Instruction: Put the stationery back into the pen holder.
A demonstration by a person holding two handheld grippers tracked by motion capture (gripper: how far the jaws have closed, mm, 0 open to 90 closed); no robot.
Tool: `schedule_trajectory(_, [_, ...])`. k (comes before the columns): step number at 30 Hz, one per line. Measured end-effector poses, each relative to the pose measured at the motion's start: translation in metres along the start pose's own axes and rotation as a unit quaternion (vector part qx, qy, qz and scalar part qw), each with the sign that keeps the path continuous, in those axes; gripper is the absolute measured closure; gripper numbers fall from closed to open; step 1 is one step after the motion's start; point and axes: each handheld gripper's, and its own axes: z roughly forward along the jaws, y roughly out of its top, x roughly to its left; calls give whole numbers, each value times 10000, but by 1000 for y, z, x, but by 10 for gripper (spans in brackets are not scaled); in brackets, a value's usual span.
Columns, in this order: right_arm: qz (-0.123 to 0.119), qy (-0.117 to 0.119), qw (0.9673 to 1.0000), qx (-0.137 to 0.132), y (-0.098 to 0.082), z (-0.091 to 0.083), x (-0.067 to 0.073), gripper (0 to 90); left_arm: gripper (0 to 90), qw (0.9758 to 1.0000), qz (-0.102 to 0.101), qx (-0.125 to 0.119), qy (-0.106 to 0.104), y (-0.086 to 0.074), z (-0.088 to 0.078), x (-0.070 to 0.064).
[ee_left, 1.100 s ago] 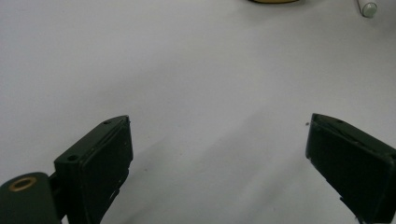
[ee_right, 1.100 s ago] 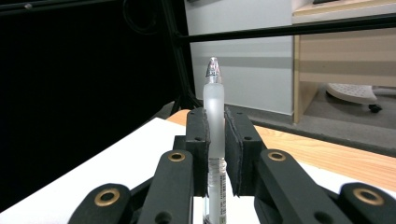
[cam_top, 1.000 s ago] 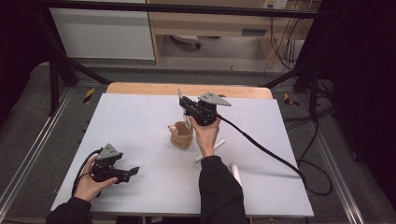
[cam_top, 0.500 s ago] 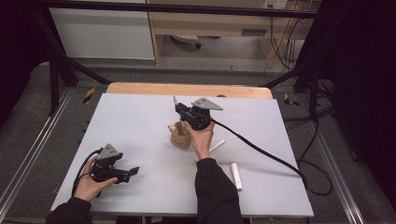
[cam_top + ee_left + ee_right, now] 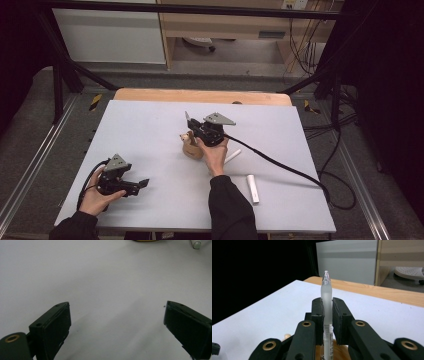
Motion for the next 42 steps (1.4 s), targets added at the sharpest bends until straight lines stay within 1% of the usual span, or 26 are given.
schedule_trajectory(3, [44,-9,10000,19,-5,-1,-2,804,73,10000,1,6,0,0,0,0])
schedule_trajectory(7, [-24,-7,10000,64,-9,-2,-1,804,73,10000,4,4,3,0,0,0])
schedule_trajectory(12, [-25,-28,9999,94,-12,-2,-1,803,73,10000,5,5,-2,0,0,0])
schedule_trajectory(15, [-49,-27,9999,101,-11,-4,0,801,73,10000,6,11,-3,0,0,0])
schedule_trajectory(17, [-59,-28,9998,177,-11,-4,0,799,73,10000,18,26,-8,0,0,0])
schedule_trajectory(20, [-86,-62,9998,172,-11,-6,0,796,73,10000,9,8,-14,0,0,0])
schedule_trajectory(22, [-112,-51,9998,180,-9,-9,-1,787,73,10000,24,26,-15,0,0,0])
schedule_trajectory(23, [-104,-68,9997,205,-7,-12,-1,756,73,10000,27,31,-12,0,0,0])
schedule_trajectory(25, [-122,-37,9997,207,-5,-14,-1,753,73,10000,26,32,-12,0,0,0])
schedule_trajectory(26, [-158,4,9996,235,-2,-18,-2,718,73,10000,28,32,-15,0,0,0])
schedule_trajectory(28, [-209,0,9995,256,1,-23,-2,685,73,10000,28,32,-15,0,0,-1])
schedule_trajectory(30, [-216,27,9993,309,4,-28,-2,631,73,10000,27,32,-15,0,0,-1])
schedule_trajectory(33, [-298,65,9979,564,9,-37,-2,509,73,10000,26,33,-20,0,0,-1])
schedule_trajectory(35, [-362,182,9967,708,12,-43,-3,432,73,10000,20,35,-28,0,0,-1])
schedule_trajectory(36, [-362,182,9967,708,12,-43,-3,432,73,10000,16,39,-36,0,0,-1])
schedule_trajectory(37, [-385,233,9954,844,15,-50,-4,363,72,10000,25,48,-38,0,1,-1])
schedule_trajectory(39, [-358,321,9939,993,17,-58,-5,301,66,9999,42,76,-53,0,1,-2])
schedule_trajectory(42, [-326,375,9922,1146,18,-70,-8,212,61,9999,37,93,-61,0,2,-3])
